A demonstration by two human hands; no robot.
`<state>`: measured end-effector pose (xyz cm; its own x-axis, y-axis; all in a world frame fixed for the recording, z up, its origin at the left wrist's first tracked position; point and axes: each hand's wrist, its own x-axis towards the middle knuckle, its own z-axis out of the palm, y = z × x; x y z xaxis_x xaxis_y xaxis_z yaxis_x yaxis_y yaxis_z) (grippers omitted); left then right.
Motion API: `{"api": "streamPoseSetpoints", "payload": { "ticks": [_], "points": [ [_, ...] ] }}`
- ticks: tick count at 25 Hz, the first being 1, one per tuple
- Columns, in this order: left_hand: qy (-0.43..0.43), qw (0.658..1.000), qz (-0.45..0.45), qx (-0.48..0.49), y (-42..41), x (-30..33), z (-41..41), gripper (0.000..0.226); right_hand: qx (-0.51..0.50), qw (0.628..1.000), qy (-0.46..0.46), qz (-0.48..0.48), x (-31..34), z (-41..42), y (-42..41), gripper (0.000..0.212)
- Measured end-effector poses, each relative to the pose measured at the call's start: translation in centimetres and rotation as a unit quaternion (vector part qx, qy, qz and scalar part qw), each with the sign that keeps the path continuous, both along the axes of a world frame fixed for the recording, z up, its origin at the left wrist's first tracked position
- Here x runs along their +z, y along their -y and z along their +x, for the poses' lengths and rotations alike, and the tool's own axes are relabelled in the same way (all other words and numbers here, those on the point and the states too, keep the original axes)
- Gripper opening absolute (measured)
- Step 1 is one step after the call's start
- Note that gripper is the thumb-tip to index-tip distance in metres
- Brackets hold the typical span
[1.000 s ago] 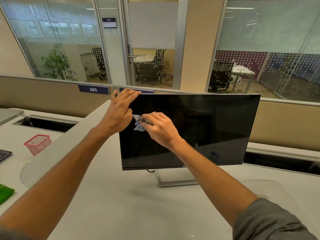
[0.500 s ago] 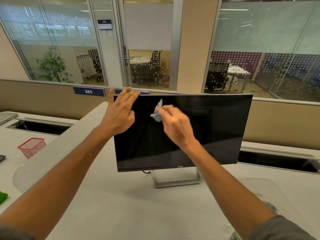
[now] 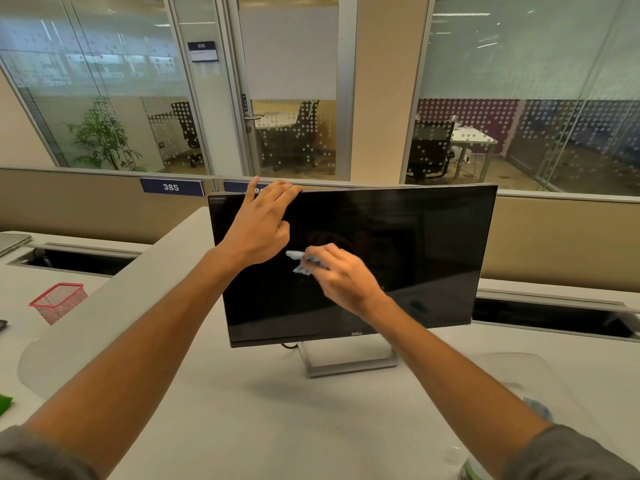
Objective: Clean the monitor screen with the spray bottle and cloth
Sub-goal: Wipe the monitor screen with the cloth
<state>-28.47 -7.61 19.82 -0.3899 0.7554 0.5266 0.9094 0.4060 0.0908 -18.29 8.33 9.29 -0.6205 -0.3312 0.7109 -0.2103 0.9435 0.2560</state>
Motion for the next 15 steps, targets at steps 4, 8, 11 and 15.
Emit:
{"api": "streamPoseSetpoints", "payload": {
  "ticks": [4, 8, 11, 15],
  "points": [
    [0.044, 0.999, 0.012, -0.016, -0.1, 0.3, 0.2, 0.066, -0.089, 0.991, -0.058, -0.080, 2.7, 2.9, -4.8, 0.020],
    [0.045, 0.999, 0.015, -0.016, 0.0, 0.4, 0.1, 0.065, -0.161, 0.961, -0.105, -0.198, 4.5, 5.4, -8.8, 0.021],
    [0.044, 0.999, 0.007, -0.007, -0.1, 0.5, 0.4, 0.064, -0.196, 0.914, -0.164, -0.315, 5.1, 6.4, -10.0, 0.023],
    [0.016, 1.000, -0.008, 0.024, -1.0, 0.5, 1.3, 0.064, -0.140, 0.920, -0.172, -0.322, 5.6, 4.9, -7.4, 0.023]
  ]
}}
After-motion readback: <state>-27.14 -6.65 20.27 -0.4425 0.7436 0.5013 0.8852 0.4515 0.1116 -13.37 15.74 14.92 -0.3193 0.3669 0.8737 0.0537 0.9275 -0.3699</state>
